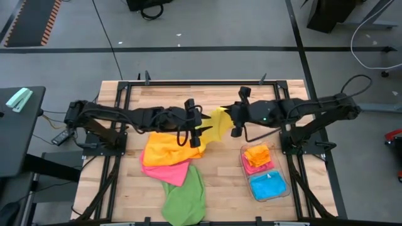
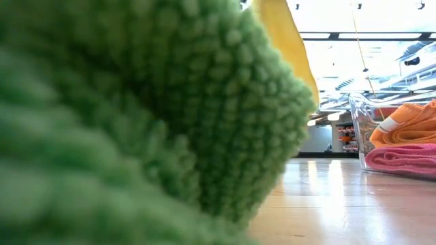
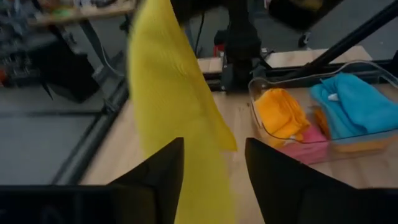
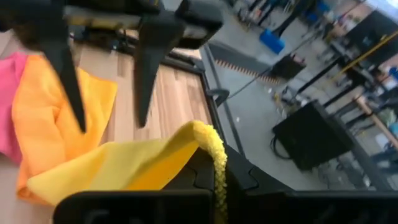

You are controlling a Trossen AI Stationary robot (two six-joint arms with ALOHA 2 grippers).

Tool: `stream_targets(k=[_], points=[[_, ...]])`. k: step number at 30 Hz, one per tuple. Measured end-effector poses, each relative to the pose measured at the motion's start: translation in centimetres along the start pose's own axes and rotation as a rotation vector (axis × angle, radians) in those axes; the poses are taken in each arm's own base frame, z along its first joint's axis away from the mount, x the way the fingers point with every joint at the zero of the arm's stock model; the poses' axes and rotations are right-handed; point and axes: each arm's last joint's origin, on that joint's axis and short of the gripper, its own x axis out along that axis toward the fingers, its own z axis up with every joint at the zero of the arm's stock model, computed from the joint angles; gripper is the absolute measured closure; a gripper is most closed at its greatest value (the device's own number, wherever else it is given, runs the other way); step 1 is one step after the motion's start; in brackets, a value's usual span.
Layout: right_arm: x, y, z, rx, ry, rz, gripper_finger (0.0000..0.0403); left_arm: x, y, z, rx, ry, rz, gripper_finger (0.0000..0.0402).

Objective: Fold microfiber towels
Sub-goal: Fold the yellow towel

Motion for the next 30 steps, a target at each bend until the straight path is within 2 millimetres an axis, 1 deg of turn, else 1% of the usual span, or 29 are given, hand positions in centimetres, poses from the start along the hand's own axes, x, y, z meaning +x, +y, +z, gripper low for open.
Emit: stream_targets(k=[5, 8, 11, 14, 18, 20, 24, 27, 30], points=[[-0.1, -0.5, 1.8, 0.000, 0.060, 0.017, 0.0395, 1.8, -1.7, -1.4, -0.022, 0.055, -0.026, 0.0219], [-0.5, -1.2, 3.0, 0.007, 0.048, 0.019, 0.0395, 2.6, -2.7, -2.2, -0.002, 0.090, -0.043, 0.0227], [-1.5, -2.1, 4.2, 0.026, 0.011, 0.044, 0.0395, 3.0, -3.2, -2.9, 0.013, 0.128, -0.036, 0.0235], [-2.5, -2.9, 5.0, 0.059, -0.036, 0.103, 0.0395, 3.0, -3.1, -3.7, 0.019, 0.202, 0.026, 0.0242], [-3.8, -3.8, 5.9, 0.099, -0.084, 0.163, 0.0395, 2.8, -2.9, -4.5, 0.014, 0.278, 0.087, 0.0251], [-4.2, -3.9, 6.2, 0.106, -0.097, 0.186, 0.0395, 2.7, -3.0, -4.8, -0.006, 0.303, 0.091, 0.0256], [-5.5, -3.8, 6.9, 0.140, -0.126, 0.230, 0.0393, 2.2, -3.9, -4.8, -0.005, 0.310, 0.069, 0.0264], [-6.9, -3.2, 7.5, 0.152, -0.166, 0.311, 0.0391, 1.1, -5.2, -4.1, 0.045, 0.266, 0.005, 0.0269], [-8.6, -2.6, 8.4, 0.172, -0.229, 0.432, 0.0390, -0.8, -6.5, -2.8, 0.092, 0.194, -0.087, 0.0275]])
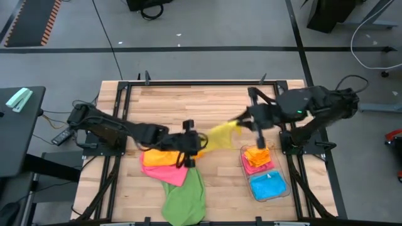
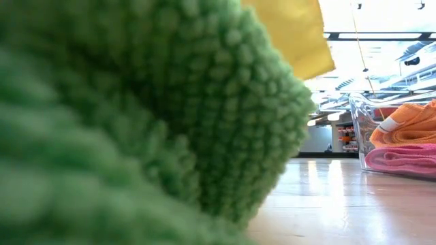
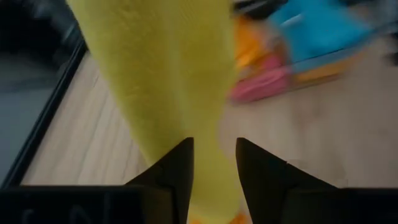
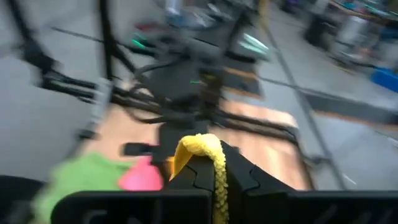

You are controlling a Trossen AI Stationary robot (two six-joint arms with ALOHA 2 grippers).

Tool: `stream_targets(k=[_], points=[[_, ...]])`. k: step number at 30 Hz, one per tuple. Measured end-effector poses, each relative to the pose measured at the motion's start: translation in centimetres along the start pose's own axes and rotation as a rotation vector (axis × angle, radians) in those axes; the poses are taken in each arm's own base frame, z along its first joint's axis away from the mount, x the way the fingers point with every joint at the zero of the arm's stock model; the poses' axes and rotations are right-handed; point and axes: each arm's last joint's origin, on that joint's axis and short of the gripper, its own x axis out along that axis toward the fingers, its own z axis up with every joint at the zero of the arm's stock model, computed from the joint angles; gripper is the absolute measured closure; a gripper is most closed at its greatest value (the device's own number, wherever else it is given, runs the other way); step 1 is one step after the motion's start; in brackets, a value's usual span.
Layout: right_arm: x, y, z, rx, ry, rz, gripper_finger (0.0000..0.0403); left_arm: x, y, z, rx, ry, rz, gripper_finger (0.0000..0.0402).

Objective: Fold microfiber towels
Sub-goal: Fold the yellow towel

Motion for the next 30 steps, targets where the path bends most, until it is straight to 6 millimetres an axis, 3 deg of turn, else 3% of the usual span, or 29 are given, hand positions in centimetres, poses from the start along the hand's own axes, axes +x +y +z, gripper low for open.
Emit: stream_targets(k=[9, 12, 15, 20, 25, 30], points=[[-3.3, 3.1, 2.6, 0.007, -0.185, 0.312, 0.0388, -5.5, -2.4, 2.7, 0.142, -0.267, -0.130, 0.0290], [-3.4, 3.6, 2.6, -0.010, -0.191, 0.332, 0.0388, -6.0, -2.7, 2.9, 0.141, -0.289, -0.140, 0.0292], [-2.2, 3.3, 2.0, -0.053, -0.158, 0.288, 0.0388, -6.0, -2.6, 2.8, 0.143, -0.284, -0.139, 0.0290], [2.8, 1.5, -1.2, -0.060, 0.009, 0.160, 0.0388, -5.4, -2.0, 2.2, 0.136, -0.210, -0.125, 0.0293], [8.2, -2.0, -6.7, -0.043, 0.128, 0.038, 0.0389, -4.8, -1.3, 1.1, 0.111, -0.090, -0.108, 0.0299], [10.9, -6.7, -12.1, -0.013, 0.205, -0.050, 0.0389, -4.4, -0.5, 0.0, 0.096, 0.028, -0.089, 0.0303]])
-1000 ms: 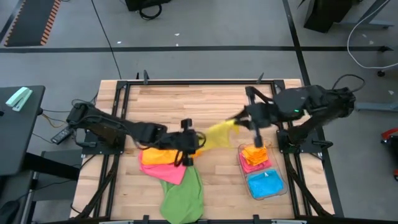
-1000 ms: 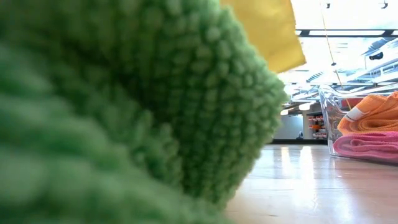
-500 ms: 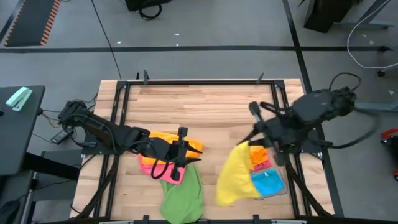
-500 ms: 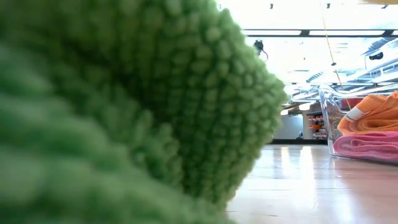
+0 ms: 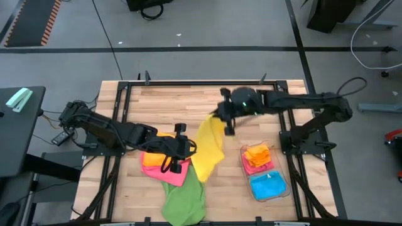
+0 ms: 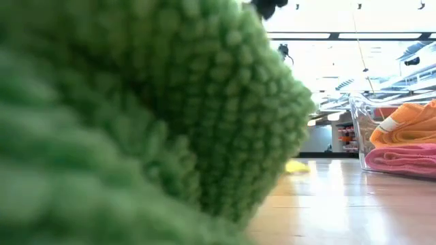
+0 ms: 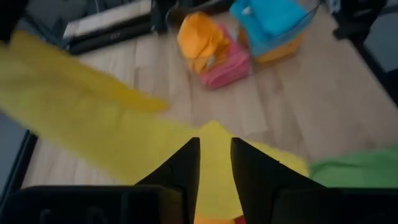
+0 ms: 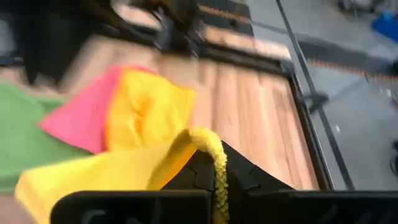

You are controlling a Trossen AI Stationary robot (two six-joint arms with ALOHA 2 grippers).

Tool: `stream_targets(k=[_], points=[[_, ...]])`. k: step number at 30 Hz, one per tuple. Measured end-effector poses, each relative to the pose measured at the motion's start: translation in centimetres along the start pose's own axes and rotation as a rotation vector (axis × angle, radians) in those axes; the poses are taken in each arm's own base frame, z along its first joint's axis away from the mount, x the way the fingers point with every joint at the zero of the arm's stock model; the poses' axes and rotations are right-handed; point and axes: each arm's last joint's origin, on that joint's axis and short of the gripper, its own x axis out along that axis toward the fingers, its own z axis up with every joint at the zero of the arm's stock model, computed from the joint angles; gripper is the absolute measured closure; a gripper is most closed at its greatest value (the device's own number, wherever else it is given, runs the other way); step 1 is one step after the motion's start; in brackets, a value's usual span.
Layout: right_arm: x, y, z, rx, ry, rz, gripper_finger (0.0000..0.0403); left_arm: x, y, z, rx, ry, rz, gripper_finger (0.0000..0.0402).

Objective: Fold microfiber towels
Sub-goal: Fold the yellow towel

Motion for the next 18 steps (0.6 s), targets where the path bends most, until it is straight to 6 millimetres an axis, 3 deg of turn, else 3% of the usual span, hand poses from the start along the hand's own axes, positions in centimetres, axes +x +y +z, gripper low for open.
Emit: stream_targets(k=[5, 9, 13, 18], points=[[1.8, -3.9, -4.5, 0.080, 0.043, -0.022, 0.0389, 0.9, 1.1, -0.4, -0.058, 0.041, 0.035, 0.0304], [2.3, -5.4, -7.5, 0.140, 0.125, -0.055, 0.0389, 2.1, 1.8, -0.7, -0.070, 0.070, 0.062, 0.0309], [2.4, -6.3, -9.2, 0.174, 0.179, -0.076, 0.0388, 3.8, 2.4, -1.1, -0.062, 0.093, 0.084, 0.0312], [2.3, -7.0, -9.9, 0.229, 0.195, -0.130, 0.0388, 6.1, 3.0, -1.9, -0.059, 0.142, 0.108, 0.0310]])
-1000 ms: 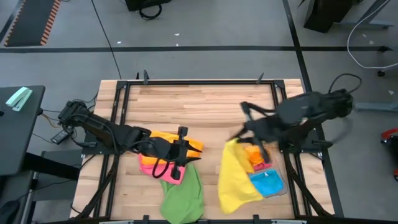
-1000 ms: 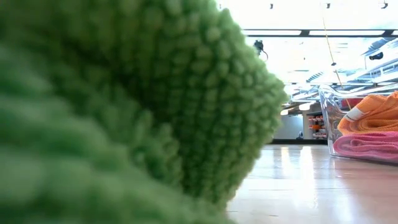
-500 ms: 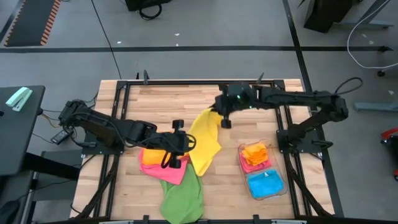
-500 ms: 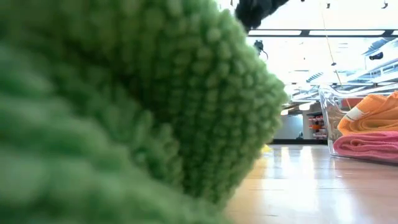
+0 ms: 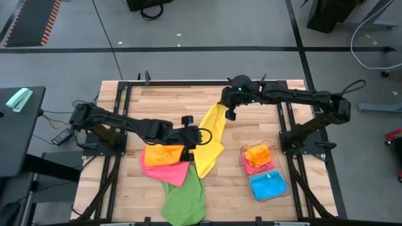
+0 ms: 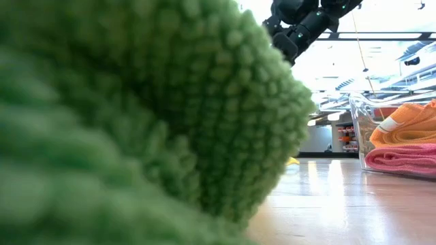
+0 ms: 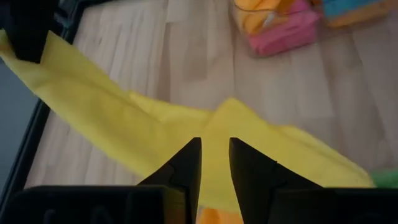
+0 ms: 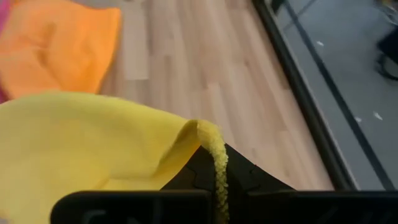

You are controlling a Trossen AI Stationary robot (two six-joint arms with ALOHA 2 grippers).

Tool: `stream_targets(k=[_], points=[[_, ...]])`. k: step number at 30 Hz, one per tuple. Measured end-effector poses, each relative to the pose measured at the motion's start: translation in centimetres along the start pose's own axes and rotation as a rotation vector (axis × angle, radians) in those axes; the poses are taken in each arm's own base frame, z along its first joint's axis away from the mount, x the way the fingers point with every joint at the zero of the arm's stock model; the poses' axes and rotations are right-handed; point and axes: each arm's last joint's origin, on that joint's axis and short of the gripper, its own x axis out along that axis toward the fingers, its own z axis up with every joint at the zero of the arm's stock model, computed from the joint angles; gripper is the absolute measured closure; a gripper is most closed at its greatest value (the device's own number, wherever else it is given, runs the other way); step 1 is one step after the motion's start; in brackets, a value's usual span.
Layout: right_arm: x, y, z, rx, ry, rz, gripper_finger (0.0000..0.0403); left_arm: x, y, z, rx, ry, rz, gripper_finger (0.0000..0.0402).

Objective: Fold microfiber towels
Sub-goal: Fold the yellow towel

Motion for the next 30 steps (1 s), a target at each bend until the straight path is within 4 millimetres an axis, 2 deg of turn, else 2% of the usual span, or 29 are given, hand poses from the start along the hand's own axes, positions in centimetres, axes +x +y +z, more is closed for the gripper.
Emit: stream_targets(k=[6, 11, 19, 24, 30], points=[[-0.1, -1.0, -0.2, 0.039, 0.022, -0.100, 0.0388, 2.1, -0.2, -0.1, -0.009, 0.006, -0.001, 0.0316], [-0.2, -1.5, -0.5, 0.055, 0.044, -0.114, 0.0388, 4.1, -1.1, -0.3, 0.009, -0.007, -0.035, 0.0319], [-0.4, -1.7, -1.9, 0.125, 0.177, -0.106, 0.0382, 8.1, -2.3, -1.3, 0.006, 0.007, -0.041, 0.0310], [-0.6, -2.0, -2.7, 0.166, 0.255, -0.140, 0.0339, 10.1, -2.8, -1.6, -0.006, -0.016, -0.038, 0.0309], [-0.5, -2.5, -2.5, 0.187, 0.224, -0.167, 0.0263, 12.4, -3.3, -2.5, -0.015, -0.019, -0.069, 0.0289]])
